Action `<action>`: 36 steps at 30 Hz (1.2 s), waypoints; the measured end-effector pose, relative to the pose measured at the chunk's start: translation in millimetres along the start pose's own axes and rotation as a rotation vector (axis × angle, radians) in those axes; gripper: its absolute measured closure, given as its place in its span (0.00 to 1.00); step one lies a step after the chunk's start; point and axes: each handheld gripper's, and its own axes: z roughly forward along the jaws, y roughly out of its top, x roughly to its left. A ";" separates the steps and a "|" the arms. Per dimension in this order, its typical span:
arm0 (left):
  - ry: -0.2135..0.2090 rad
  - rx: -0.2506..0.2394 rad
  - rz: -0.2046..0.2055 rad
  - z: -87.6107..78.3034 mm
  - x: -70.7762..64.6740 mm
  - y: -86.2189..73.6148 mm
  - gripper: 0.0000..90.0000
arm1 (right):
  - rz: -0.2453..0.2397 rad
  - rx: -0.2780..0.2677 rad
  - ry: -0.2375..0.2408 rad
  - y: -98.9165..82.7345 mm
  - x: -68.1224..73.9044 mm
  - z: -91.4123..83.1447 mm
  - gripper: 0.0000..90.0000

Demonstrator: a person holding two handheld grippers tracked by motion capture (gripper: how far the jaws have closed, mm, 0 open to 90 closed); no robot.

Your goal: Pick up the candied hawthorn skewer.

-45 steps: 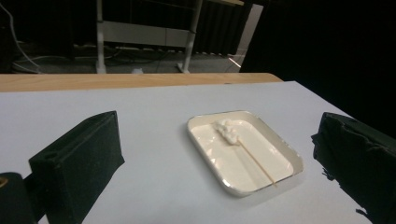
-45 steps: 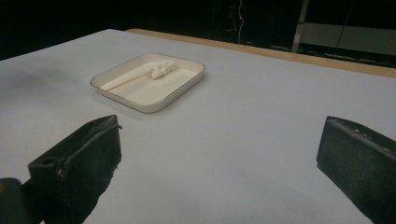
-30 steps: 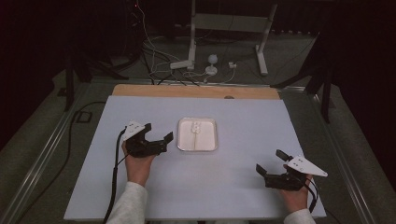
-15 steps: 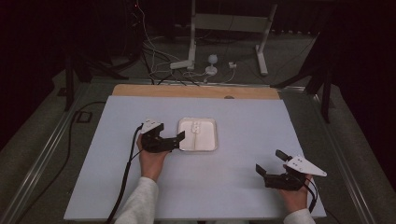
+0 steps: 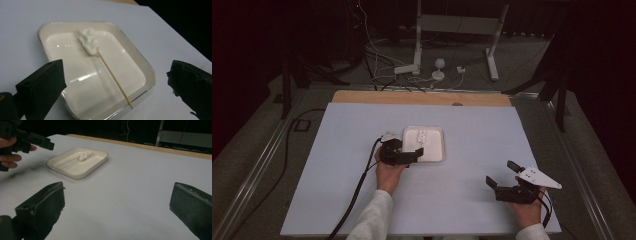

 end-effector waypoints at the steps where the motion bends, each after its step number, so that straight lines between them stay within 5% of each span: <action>1: -0.007 0.011 -0.004 2.0 0.1 -1.1 0.02 | 0.000 0.000 0.000 0.0 0.0 0.0 0.00; 8: -0.072 0.080 -0.045 12.6 0.9 -6.5 0.10 | -0.002 0.000 -0.002 0.0 -0.1 -0.2 0.00; 17: -0.080 0.158 -0.100 19.4 3.2 -8.9 0.41 | -0.003 0.002 -0.005 -0.1 -0.3 -0.1 0.00; 25: -0.123 0.186 -0.133 24.7 2.9 -9.3 0.59 | -0.005 0.003 -0.009 -0.1 -0.6 -0.2 0.00; 36: -0.110 0.211 -0.172 33.3 1.5 -6.3 0.79 | -0.005 0.005 -0.014 -0.3 -1.2 -0.3 0.00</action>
